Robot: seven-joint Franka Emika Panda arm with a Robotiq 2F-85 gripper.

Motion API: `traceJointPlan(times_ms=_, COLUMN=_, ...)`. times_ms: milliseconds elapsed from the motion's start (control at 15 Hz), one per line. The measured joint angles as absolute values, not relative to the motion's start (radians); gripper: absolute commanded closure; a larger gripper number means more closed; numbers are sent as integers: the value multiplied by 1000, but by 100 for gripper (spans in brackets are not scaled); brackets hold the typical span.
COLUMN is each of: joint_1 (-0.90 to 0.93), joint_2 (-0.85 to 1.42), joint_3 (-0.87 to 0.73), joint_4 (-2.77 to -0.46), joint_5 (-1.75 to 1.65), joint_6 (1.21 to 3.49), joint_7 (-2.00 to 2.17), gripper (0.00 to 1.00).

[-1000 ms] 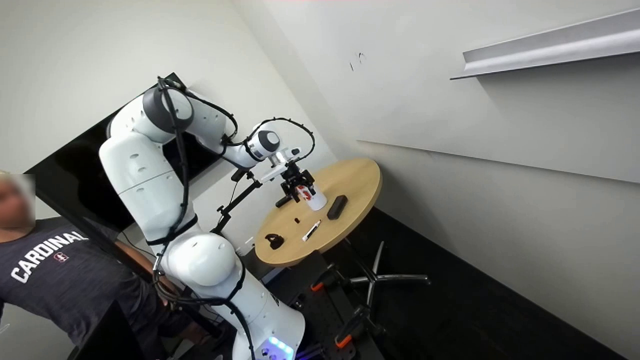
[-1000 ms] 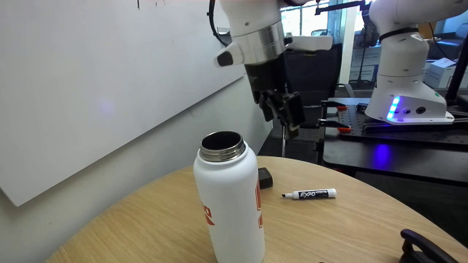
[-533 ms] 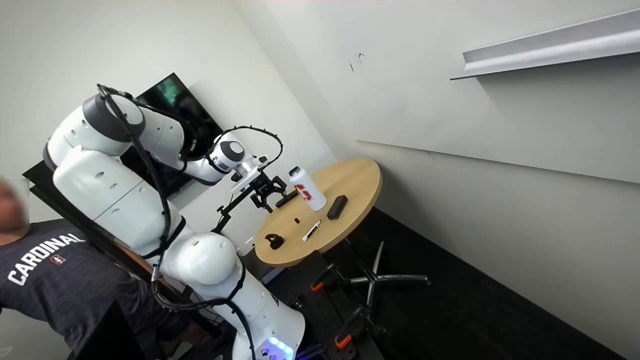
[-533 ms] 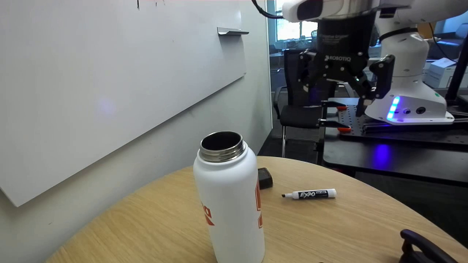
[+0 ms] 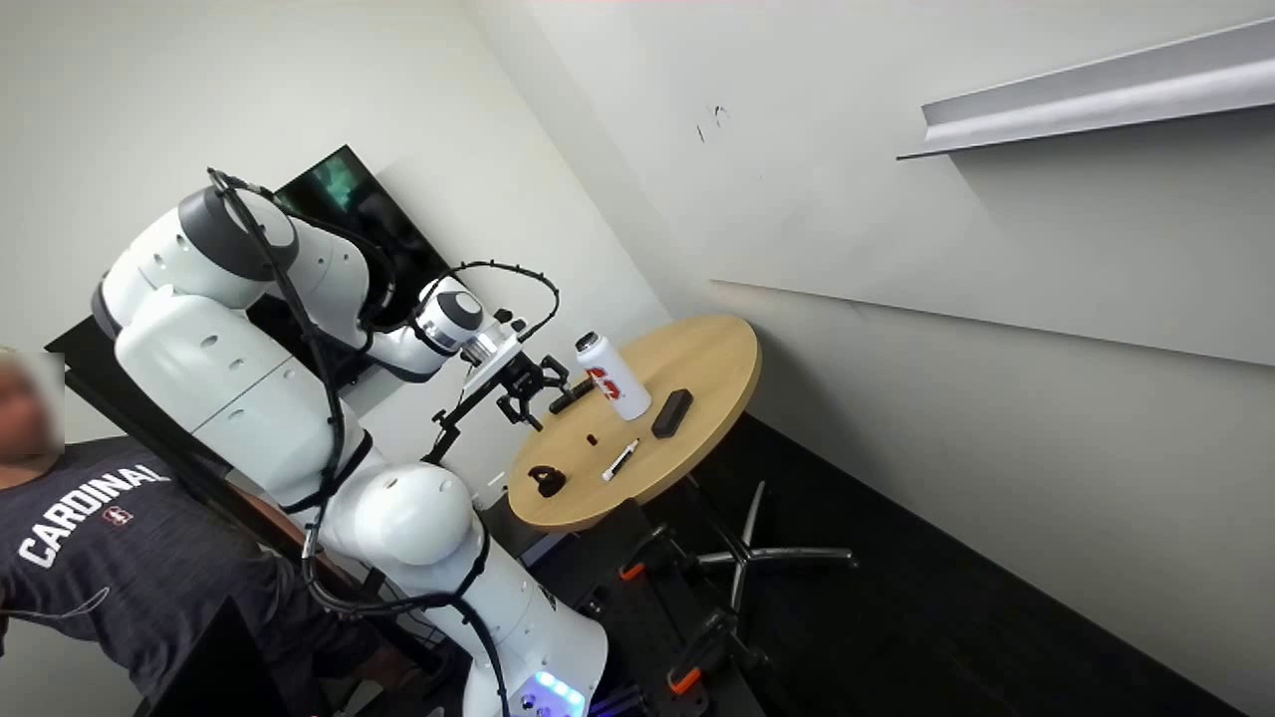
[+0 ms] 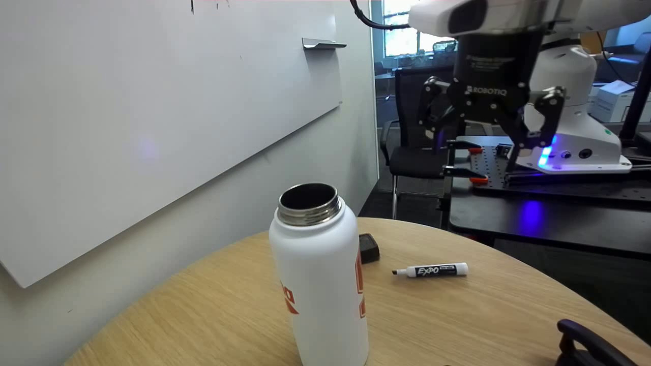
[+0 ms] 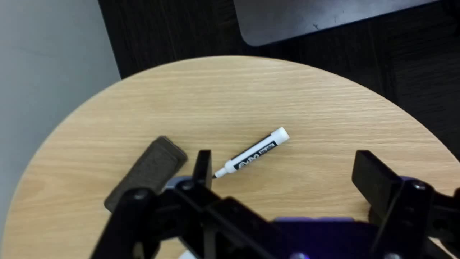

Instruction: Pick up the eraser and rub it on the white board. Pick up the lid from the table and put it on the white bottle.

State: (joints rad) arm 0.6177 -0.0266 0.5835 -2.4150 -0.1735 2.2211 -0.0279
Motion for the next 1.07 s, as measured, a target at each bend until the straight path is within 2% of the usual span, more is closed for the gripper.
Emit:
traceJointPlan(times_ms=333, joint_1=693, joint_2=94, joint_3=661, joint_4=-2413, joint_5=-321, joint_6=2364, joint_7=-34, gripper=0)
traceJointPlan(times_ms=667, joint_1=737, joint_2=192, joint_3=652, joint_4=-2406, joint_5=-531, joint_6=2547, joint_7=-70, gripper=0)
traceJointPlan(times_ms=1067, joint_1=743, joint_2=211, joint_3=643, joint_4=-2403, joint_5=-531, joint_6=2556, joint_7=-73, gripper=0)
